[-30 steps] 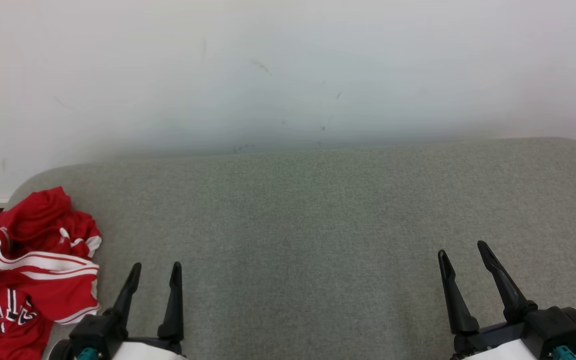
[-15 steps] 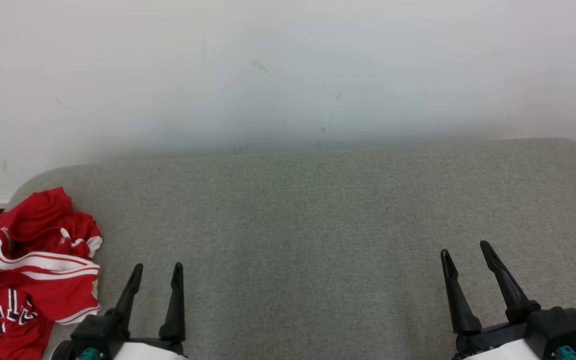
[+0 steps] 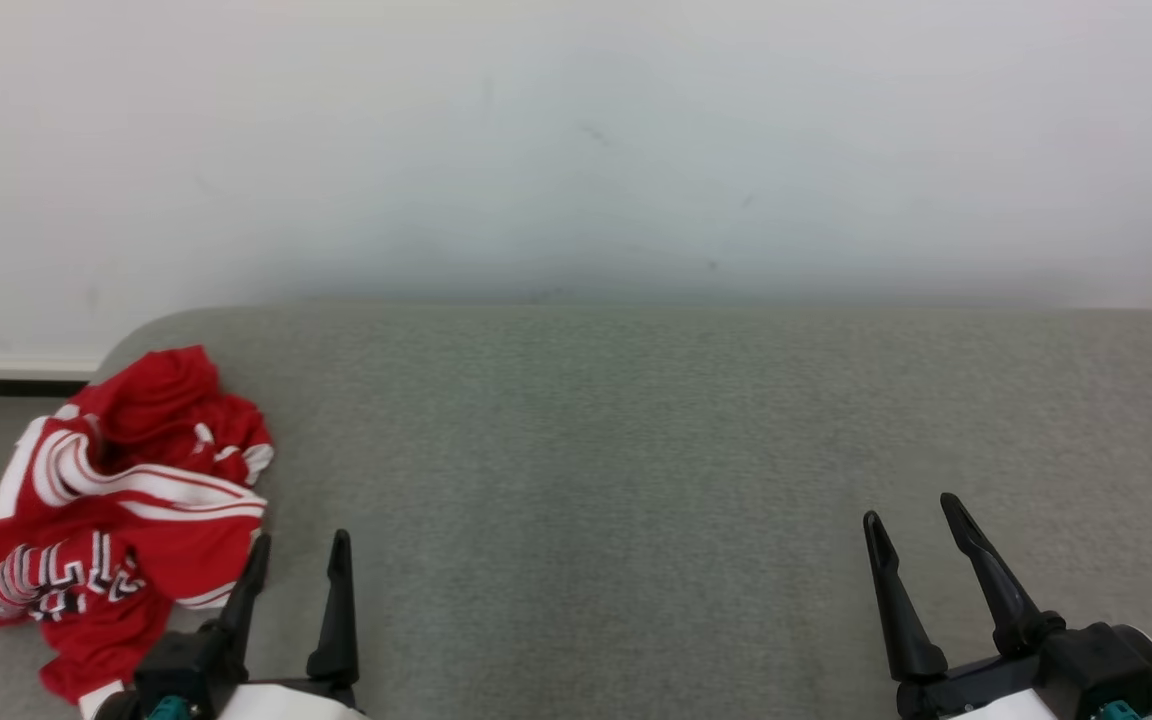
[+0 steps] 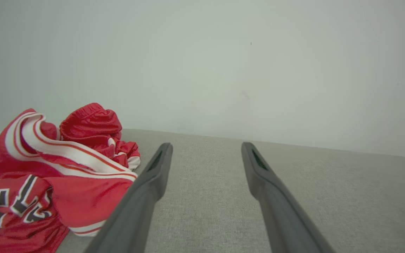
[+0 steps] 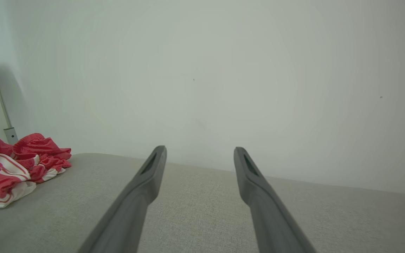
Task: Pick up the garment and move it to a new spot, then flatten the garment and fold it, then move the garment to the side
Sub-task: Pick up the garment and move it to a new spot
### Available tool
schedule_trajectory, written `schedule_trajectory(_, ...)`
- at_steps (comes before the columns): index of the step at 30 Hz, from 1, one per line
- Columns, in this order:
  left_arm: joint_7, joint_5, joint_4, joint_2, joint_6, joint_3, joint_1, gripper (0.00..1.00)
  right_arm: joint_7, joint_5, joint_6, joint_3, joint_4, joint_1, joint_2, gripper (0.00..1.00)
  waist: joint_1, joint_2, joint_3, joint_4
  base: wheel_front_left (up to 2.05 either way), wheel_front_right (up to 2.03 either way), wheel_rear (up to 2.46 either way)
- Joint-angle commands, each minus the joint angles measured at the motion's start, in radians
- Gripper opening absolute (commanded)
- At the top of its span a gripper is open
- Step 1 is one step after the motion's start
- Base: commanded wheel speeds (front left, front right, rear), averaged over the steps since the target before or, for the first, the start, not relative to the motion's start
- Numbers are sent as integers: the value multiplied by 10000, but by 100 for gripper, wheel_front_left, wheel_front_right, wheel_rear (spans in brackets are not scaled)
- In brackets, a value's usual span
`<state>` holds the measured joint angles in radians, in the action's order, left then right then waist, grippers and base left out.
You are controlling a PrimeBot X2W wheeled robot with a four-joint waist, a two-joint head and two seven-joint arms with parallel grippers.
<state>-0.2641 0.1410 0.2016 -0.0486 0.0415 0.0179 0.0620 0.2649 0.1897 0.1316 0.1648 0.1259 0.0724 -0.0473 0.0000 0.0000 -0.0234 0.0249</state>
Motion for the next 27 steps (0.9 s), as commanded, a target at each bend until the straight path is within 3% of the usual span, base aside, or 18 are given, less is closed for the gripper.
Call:
schedule_trajectory(1, -7, -37, 58, -35, -35, -20, 62, 100, -7, 153, -17, 25, 5, -115, -56, 100, 0, 0, -39, 494, 0, 0, 0)
schedule_trajectory(12, -7, -200, 337, -33, 10, -279, 97, 100, -7, 473, -17, 335, 37, -168, -53, 100, 0, 0, -79, 2396, 0, 0, 0)
schedule_trajectory(21, -7, -214, 529, -33, 39, -512, 73, 100, -7, 633, -17, 594, 102, -122, -53, 100, 0, 0, -121, 3333, 0, 0, 0)
schedule_trajectory(27, -7, -202, 707, -32, -27, -585, 131, 100, -7, 625, -17, 761, 176, -57, -54, 100, 0, 0, -154, 3543, 0, 0, 0)
